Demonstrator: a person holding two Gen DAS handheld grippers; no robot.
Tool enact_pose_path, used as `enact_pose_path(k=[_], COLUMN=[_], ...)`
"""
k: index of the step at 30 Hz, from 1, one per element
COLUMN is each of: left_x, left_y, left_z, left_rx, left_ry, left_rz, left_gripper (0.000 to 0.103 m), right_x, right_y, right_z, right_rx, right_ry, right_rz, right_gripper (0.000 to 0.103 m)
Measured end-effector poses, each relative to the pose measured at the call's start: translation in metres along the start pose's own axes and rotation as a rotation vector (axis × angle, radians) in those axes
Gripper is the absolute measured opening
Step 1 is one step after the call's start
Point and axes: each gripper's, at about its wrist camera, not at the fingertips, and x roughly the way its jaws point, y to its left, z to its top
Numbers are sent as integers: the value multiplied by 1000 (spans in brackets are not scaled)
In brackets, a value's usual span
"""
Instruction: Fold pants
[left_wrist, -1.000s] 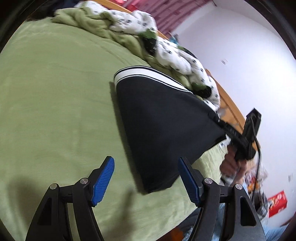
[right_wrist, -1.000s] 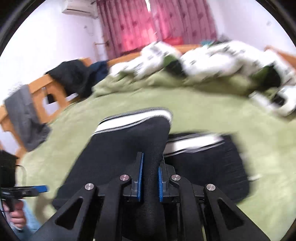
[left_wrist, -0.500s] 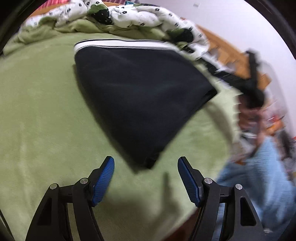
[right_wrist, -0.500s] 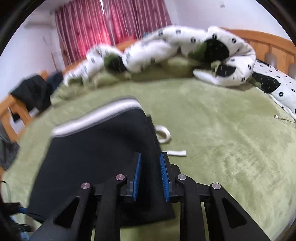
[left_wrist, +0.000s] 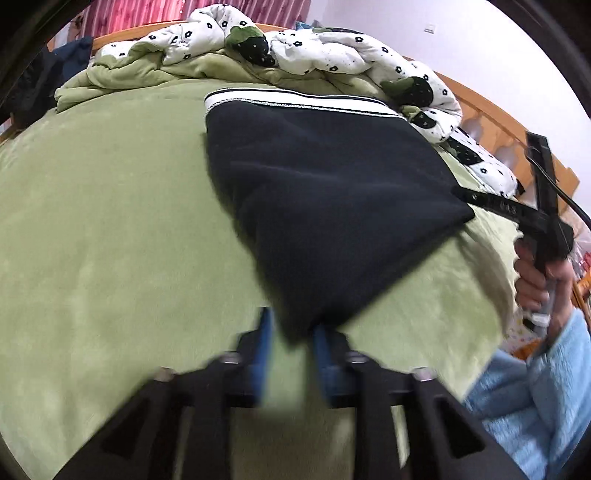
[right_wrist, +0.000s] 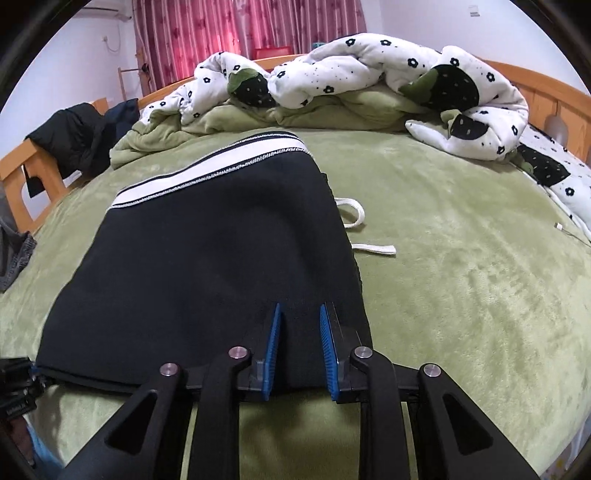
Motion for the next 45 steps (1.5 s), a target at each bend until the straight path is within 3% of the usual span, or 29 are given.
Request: enact_pose_path(k=[2,4,8,9,13,15,16,18,20,22,25,28,31,34,36,39,41,42,45], left_x=[-16,-36,-56,-55,-21,11,27,66,92,98,108,111,110,108,105,100,97,93,77], left_y=[12,26,52,55,59,59,59,60,63,65,58,49,55,62,63,63,62,61,60], left_z=[-2,-4,18,27,82,106,115,126,126,128,135,137,137,135,135,137,141,143,146], left_rx=[-32,-78,-221,-244,-288,-287,-284,-294,-308,-322,-305,-275,-288,-309,-307,-312,-319,-317,-315], left_ry=[-13,-43,-86,-90,-93,-54,-26,65,107,58,46,45,42,34,18,15,13,2,-32], left_rz=[-1,-40,-124,-153,-184,-177,-170,-152,-165,-206,-190,-163,-182,-194,-196,-211,-219,-228,-278], left_gripper=[57,61,68,69,69,69,69,68,69,69,67,62,57,46,34,29,27,26,24], right_x=[-4,-5,3,7,45,73,88,105,111,114,123,131,130,129,124,111,99,94,77], right_y=[-3,0,11,12,13,10,5,-11,-24,-24,-19,-14,-14,-15,-17,-27,-30,-30,-18], right_z=[5,17,58,66,99,104,104,101,97,96,96,99,99,98,96,93,94,96,99], right_rx=[14,-9,-67,-69,-114,-131,-131,-66,-35,-51,-60,-79,-72,-55,-42,10,62,79,94], right_ry=[0,1,10,13,93,158,195,223,233,232,245,276,285,271,250,211,182,172,159], right_rz=[23,5,-16,-11,-4,-19,-21,30,101,113,141,178,196,213,228,272,309,322,294], right_gripper=[34,52,57,62,67,67,72,78,78,78,74,69,67,63,59,51,39,29,24])
